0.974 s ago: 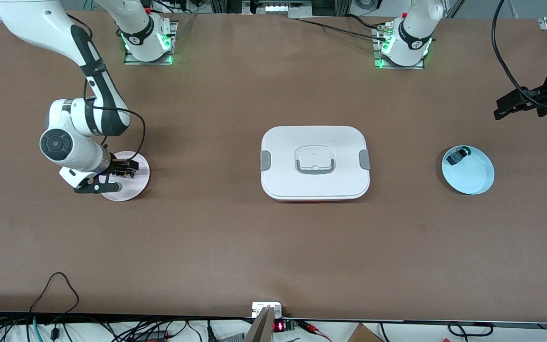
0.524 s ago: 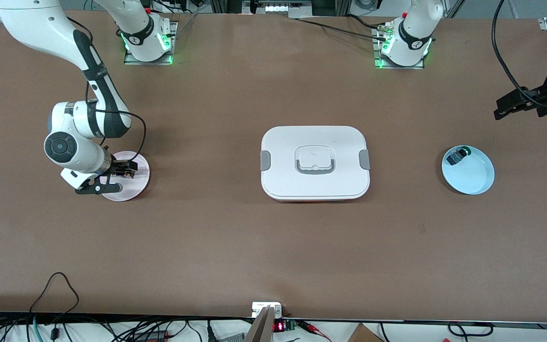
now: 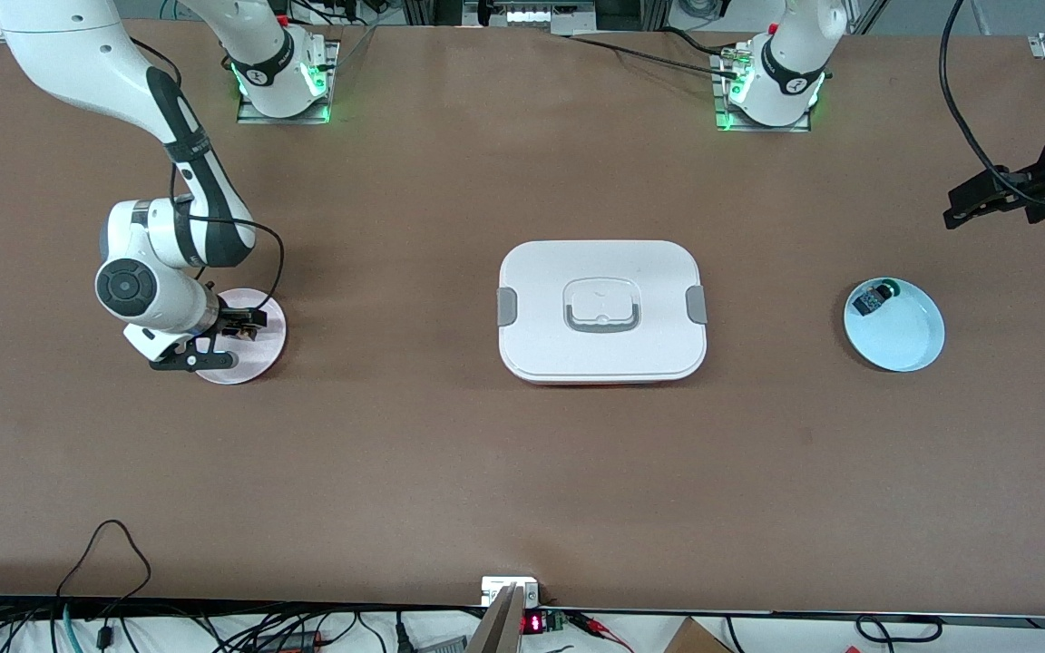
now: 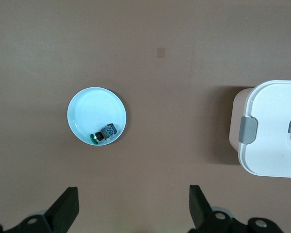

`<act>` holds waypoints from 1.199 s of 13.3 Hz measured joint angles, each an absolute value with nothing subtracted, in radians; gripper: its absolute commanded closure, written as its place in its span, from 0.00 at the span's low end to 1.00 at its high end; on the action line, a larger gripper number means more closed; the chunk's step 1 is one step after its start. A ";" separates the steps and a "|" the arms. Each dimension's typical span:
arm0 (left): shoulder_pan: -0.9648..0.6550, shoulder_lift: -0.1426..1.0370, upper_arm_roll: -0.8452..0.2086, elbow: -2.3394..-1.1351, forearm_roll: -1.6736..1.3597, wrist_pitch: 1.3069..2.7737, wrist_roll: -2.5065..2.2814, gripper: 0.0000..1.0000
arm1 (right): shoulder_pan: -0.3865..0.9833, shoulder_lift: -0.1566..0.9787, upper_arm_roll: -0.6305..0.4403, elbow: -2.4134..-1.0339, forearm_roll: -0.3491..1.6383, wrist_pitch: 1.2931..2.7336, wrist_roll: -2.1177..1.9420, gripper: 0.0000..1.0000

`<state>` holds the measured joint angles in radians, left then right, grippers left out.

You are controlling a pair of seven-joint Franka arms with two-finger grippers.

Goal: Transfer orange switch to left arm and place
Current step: 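Close the right gripper on the orange switch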

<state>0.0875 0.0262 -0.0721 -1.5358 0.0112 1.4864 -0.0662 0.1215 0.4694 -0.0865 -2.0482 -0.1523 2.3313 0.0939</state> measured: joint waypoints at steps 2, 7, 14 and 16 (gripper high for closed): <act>0.088 0.026 -0.072 -1.536 0.011 1.486 -0.066 0.00 | 0.122 0.476 -0.086 -2.048 -0.164 2.336 0.101 0.00; 0.088 0.026 -0.073 -1.536 0.011 1.486 -0.066 0.00 | 0.122 0.489 -0.087 -2.048 -0.164 2.344 0.103 0.00; 0.088 0.026 -0.075 -1.535 0.011 1.486 -0.066 0.00 | 0.122 0.495 -0.087 -2.048 -0.164 2.352 0.104 0.01; 0.088 0.026 -0.075 -1.535 0.011 1.486 -0.066 0.00 | 0.122 0.500 -0.087 -2.048 -0.164 2.354 0.104 0.15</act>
<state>0.0875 0.0260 -0.0754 -1.5354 0.0112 1.4865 -0.0662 0.1219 0.4995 -0.0871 -2.0482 -0.1642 2.3539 0.1039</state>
